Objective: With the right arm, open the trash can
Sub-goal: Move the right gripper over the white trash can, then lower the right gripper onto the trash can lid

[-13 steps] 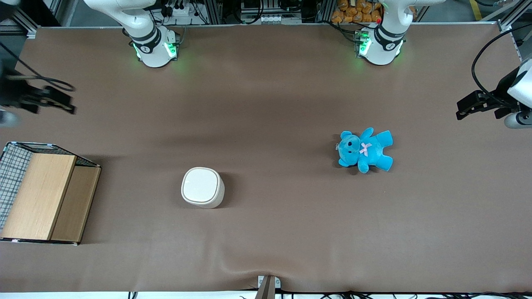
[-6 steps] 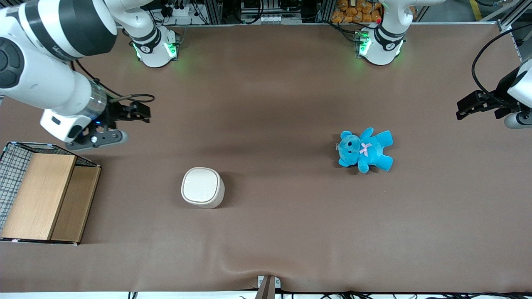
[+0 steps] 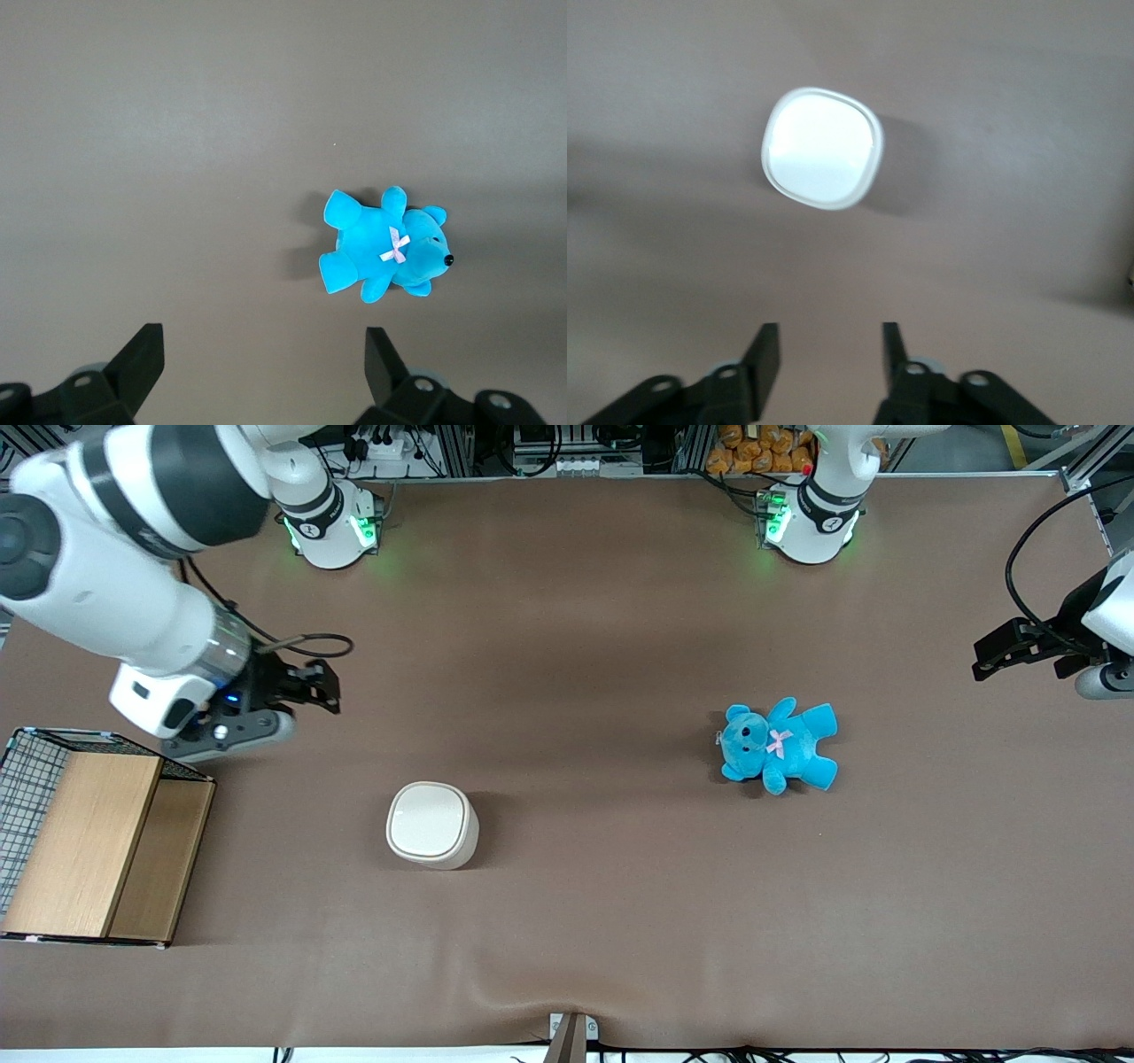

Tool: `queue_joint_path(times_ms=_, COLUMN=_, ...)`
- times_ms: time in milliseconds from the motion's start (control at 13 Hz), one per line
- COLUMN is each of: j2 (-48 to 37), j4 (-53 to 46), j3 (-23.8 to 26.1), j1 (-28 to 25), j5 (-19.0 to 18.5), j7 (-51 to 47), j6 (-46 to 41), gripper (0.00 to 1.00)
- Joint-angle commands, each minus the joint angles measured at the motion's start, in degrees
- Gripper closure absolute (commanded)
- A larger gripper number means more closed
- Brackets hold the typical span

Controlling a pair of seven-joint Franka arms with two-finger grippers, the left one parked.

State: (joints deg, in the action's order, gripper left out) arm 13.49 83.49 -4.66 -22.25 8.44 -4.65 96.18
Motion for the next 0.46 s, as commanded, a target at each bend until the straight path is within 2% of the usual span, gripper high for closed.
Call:
queue_joint_path(times_ms=0, j2=3.99, j4=-1.31, j3=-0.61, j1=-3.32, j5=0.09, j7=-3.86, j6=4.44, gripper=0.76)
queue_joint_path(times_ms=154, j2=6.10, j4=-1.31, j3=-0.61, j1=-4.90, j5=-0.26, j7=-4.67, j6=7.09, gripper=1.00)
queue_joint_path(times_ms=385, j2=8.30, j4=-1.75, j3=-0.70, j1=-6.40, j5=-0.53, j7=-7.81, j6=7.80, gripper=1.00)
